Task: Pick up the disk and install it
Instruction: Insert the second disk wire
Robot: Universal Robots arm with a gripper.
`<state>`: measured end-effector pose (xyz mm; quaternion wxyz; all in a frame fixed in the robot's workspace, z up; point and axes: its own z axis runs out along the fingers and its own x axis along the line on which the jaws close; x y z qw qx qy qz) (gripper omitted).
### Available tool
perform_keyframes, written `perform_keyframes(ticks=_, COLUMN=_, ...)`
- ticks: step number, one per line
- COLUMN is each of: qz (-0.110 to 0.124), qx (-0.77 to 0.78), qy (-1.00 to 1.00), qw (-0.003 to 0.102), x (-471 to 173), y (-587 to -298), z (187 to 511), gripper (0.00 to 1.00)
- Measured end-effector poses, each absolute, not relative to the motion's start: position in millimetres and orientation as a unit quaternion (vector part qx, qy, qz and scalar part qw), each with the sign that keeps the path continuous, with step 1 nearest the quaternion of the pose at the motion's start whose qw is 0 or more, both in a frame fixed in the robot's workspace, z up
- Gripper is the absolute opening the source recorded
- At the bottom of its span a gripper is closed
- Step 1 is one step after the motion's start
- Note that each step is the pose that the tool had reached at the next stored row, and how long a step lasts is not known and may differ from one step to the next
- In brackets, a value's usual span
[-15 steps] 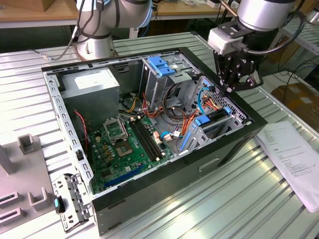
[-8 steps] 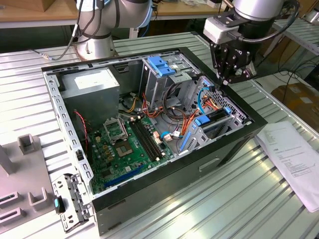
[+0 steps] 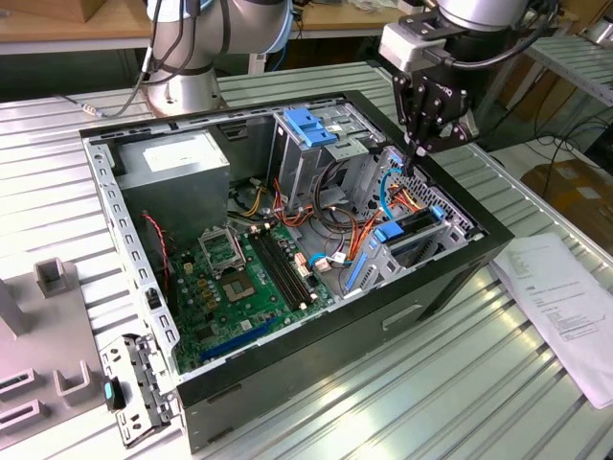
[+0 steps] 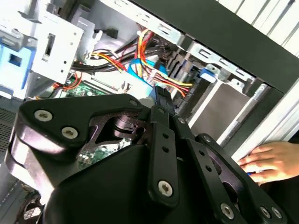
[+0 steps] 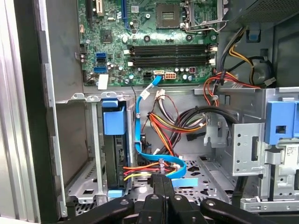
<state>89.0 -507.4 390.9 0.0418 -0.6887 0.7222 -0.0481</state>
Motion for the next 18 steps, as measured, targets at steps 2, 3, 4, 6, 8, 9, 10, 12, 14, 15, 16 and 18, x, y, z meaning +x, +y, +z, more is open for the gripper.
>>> perform_keyframes(ticks=2, qz=-0.049, qx=-0.689, qy=0.722, qw=0.040, x=89.1, y=-502.5, z=390.9, gripper=0.11)
perform_keyframes(ticks=3, qz=-0.051, qx=-0.689, qy=0.722, qw=0.038, x=89.1, y=-502.3, z=390.9, gripper=0.11)
perform_keyframes(ticks=4, qz=-0.052, qx=-0.689, qy=0.722, qw=0.037, x=89.0, y=-502.3, z=390.8, gripper=0.11)
perform_keyframes(ticks=6, qz=-0.052, qx=-0.689, qy=0.722, qw=0.037, x=89.1, y=-502.2, z=390.9, gripper=0.11)
perform_keyframes(ticks=8, qz=-0.052, qx=-0.689, qy=0.722, qw=0.037, x=89.0, y=-502.2, z=390.9, gripper=0.11)
perform_keyframes(ticks=9, qz=-0.052, qx=-0.689, qy=0.722, qw=0.037, x=89.1, y=-502.3, z=390.9, gripper=0.11)
perform_keyframes(ticks=10, qz=-0.052, qx=-0.689, qy=0.722, qw=0.037, x=89.0, y=-502.3, z=390.9, gripper=0.11)
perform_keyframes(ticks=12, qz=-0.052, qx=-0.689, qy=0.722, qw=0.037, x=89.1, y=-502.3, z=390.8, gripper=0.11)
perform_keyframes(ticks=14, qz=-0.052, qx=-0.689, qy=0.722, qw=0.037, x=89.1, y=-502.2, z=390.8, gripper=0.11)
perform_keyframes(ticks=15, qz=-0.053, qx=-0.689, qy=0.722, qw=0.036, x=89.1, y=-502.1, z=390.8, gripper=0.11)
perform_keyframes(ticks=16, qz=-0.057, qx=-0.689, qy=0.722, qw=0.032, x=89.0, y=-502.1, z=390.9, gripper=0.11)
perform_keyframes(ticks=18, qz=-0.069, qx=-0.690, qy=0.721, qw=0.021, x=89.0, y=-501.3, z=390.8, gripper=0.11)
